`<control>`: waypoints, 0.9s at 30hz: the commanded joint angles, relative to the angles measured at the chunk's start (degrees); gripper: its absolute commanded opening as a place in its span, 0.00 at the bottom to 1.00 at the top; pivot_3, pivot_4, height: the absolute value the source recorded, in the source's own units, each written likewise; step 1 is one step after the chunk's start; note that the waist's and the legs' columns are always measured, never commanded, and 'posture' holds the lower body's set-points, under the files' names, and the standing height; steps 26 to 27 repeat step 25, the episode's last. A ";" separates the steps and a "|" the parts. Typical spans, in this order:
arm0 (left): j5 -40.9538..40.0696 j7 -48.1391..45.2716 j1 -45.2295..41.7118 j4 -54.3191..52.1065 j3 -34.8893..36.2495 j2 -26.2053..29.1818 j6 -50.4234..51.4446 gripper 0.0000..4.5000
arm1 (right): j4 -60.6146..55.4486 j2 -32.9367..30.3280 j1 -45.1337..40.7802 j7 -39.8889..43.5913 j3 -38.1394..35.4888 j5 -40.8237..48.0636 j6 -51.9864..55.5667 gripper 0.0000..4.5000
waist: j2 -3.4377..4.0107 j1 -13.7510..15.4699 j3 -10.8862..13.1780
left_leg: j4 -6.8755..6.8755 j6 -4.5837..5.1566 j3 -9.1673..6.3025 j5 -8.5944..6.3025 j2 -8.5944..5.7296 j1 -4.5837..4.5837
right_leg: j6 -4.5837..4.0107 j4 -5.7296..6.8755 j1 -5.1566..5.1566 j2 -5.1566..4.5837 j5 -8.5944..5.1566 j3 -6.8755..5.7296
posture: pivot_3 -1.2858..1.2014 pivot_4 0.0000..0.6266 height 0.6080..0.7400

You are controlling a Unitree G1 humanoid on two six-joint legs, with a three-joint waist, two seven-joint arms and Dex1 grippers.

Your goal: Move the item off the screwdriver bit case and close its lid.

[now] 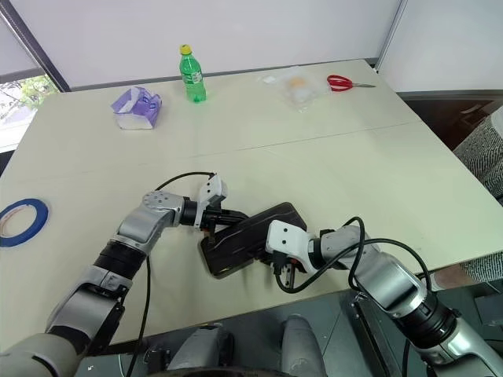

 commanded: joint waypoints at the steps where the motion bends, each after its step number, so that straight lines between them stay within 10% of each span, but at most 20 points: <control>1: -0.48 -2.87 1.96 -0.79 -4.12 -2.70 0.08 0.00 | 2.75 1.91 -3.24 -2.87 -1.23 -2.72 -0.34 0.01 | -0.02 0.04 -0.01 | 0.00 0.00 -0.01 0.00 0.00 0.00 | 0.00 0.00 0.01 0.00 0.00 -0.01 | 0.52 0.24 1.00; 27: -21.17 4.47 12.14 -36.27 22.44 19.37 23.14 0.00 | -15.54 -19.76 0.43 6.11 -30.07 12.67 8.14 0.01 | 0.05 0.60 0.27 | -0.01 0.01 -0.02 -0.01 -0.04 -0.55 | 0.01 -0.07 -0.42 -0.12 0.00 0.00 | 0.52 0.24 1.00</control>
